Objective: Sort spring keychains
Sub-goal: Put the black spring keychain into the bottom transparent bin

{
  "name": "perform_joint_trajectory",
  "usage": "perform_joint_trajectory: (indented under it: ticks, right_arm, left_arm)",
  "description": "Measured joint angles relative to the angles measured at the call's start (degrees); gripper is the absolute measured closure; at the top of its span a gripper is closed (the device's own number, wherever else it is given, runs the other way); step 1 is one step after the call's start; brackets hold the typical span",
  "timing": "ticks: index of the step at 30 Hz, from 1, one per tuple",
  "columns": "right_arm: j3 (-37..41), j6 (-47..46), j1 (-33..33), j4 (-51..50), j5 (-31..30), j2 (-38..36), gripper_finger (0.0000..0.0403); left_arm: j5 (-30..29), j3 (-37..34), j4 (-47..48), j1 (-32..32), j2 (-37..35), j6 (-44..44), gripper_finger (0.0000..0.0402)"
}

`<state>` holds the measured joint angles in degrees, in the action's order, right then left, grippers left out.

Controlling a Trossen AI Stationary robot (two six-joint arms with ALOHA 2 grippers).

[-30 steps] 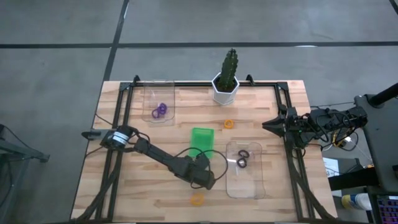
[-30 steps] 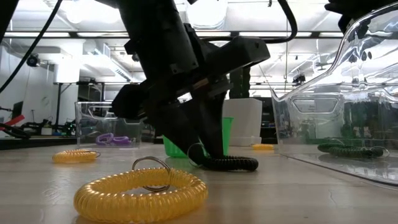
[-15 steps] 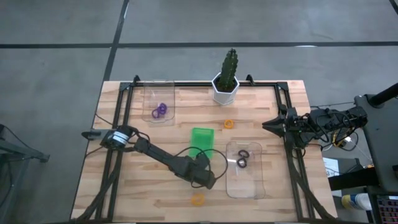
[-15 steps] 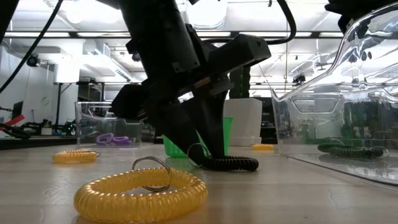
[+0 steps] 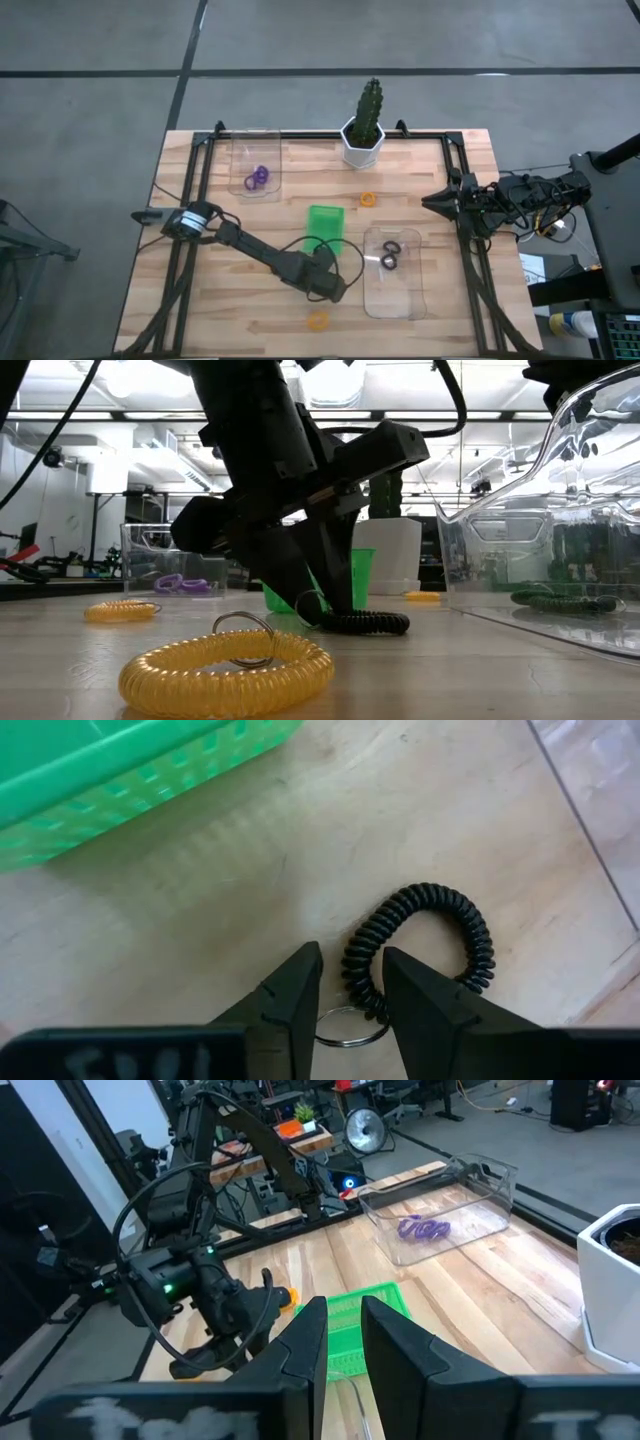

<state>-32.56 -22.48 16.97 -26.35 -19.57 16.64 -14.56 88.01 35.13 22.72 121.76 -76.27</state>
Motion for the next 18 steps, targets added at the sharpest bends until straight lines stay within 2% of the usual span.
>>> perform_joint_trajectory:
  ticks: [6,13,18]
  right_arm:
    - [0.0,0.02,0.0,0.0,0.02,0.0,0.0342]
    - [0.0,0.0,0.0,0.02,0.01,0.0,0.0342]
    - [0.0,0.0,0.0,0.04,0.0,0.0,0.0342]
  left_arm:
    - [1.99,0.1,1.3,-0.07,1.87,-3.47,0.0313]
    - [2.31,0.02,2.16,-0.11,1.46,-5.12,0.0386]
    - [3.18,-0.07,3.14,-0.11,0.01,-3.43,0.0394]
